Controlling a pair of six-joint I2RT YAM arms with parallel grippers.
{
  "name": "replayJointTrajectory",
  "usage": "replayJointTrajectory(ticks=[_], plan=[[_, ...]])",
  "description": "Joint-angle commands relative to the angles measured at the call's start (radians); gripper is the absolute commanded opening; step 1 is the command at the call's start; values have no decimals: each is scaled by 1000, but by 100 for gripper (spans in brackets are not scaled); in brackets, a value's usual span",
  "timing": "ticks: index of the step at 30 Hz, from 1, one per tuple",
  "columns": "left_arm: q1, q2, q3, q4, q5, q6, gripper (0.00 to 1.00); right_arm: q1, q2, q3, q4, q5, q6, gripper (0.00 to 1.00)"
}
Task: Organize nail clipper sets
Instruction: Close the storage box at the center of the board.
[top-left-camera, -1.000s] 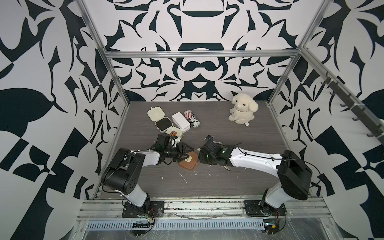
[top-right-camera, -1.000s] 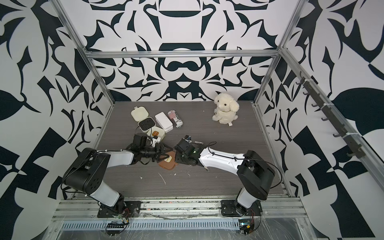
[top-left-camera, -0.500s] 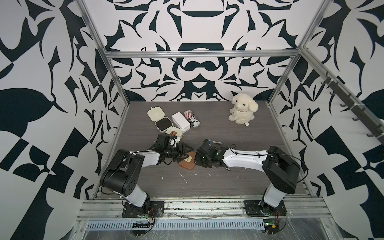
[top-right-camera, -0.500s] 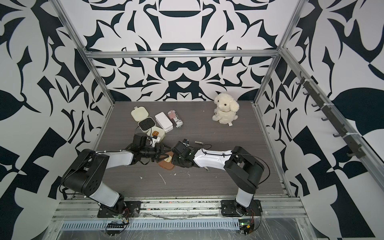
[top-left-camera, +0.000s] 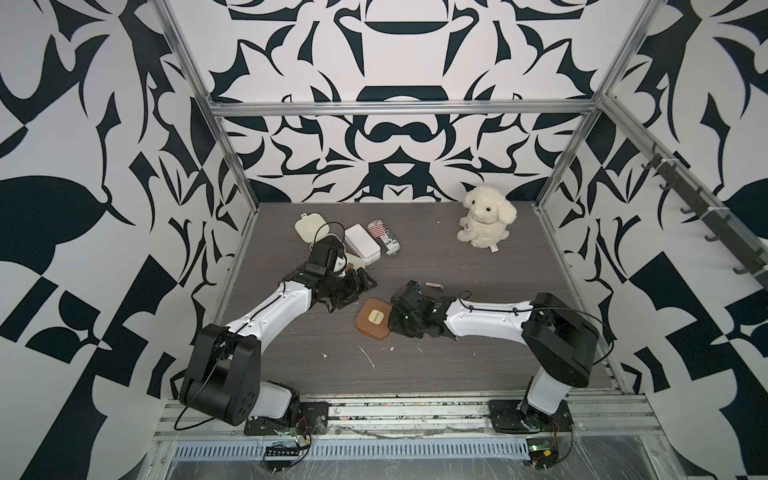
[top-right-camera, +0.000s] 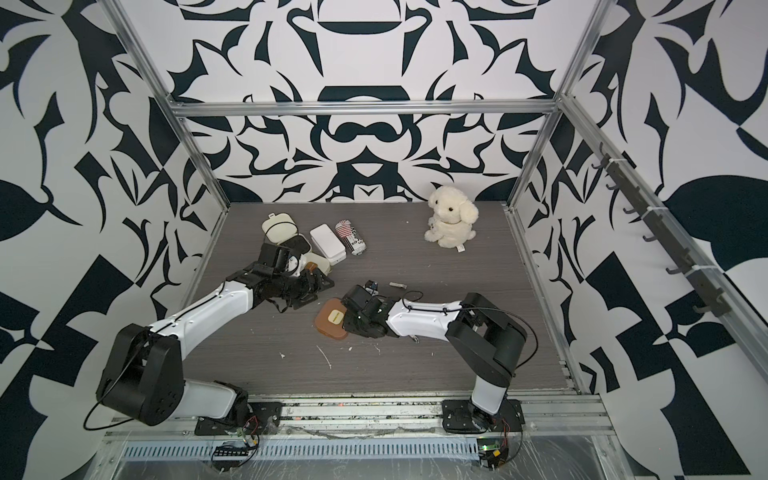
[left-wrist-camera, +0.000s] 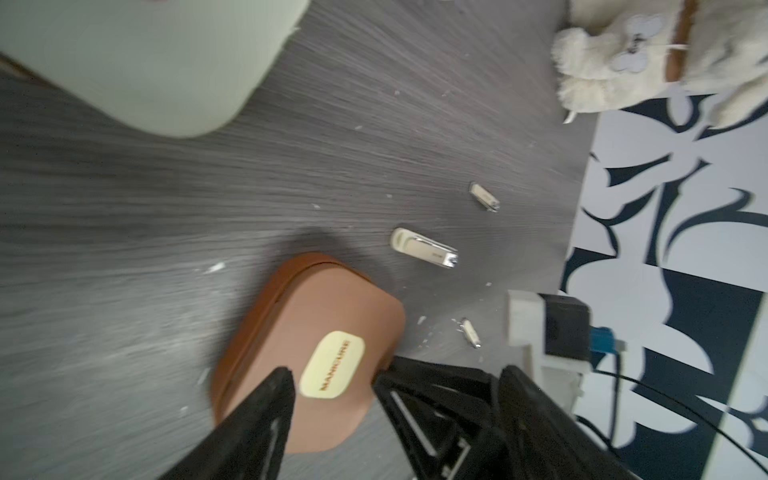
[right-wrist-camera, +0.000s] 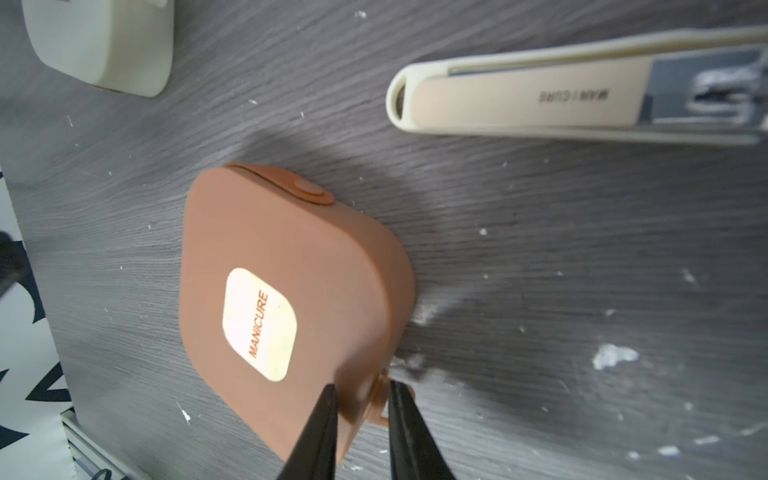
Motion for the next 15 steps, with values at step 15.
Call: replayJointTrajectory(ticks=[15], plan=[[-55,184,3,-84,-56,176,80,6,92,5,-7,-4,-10,29]])
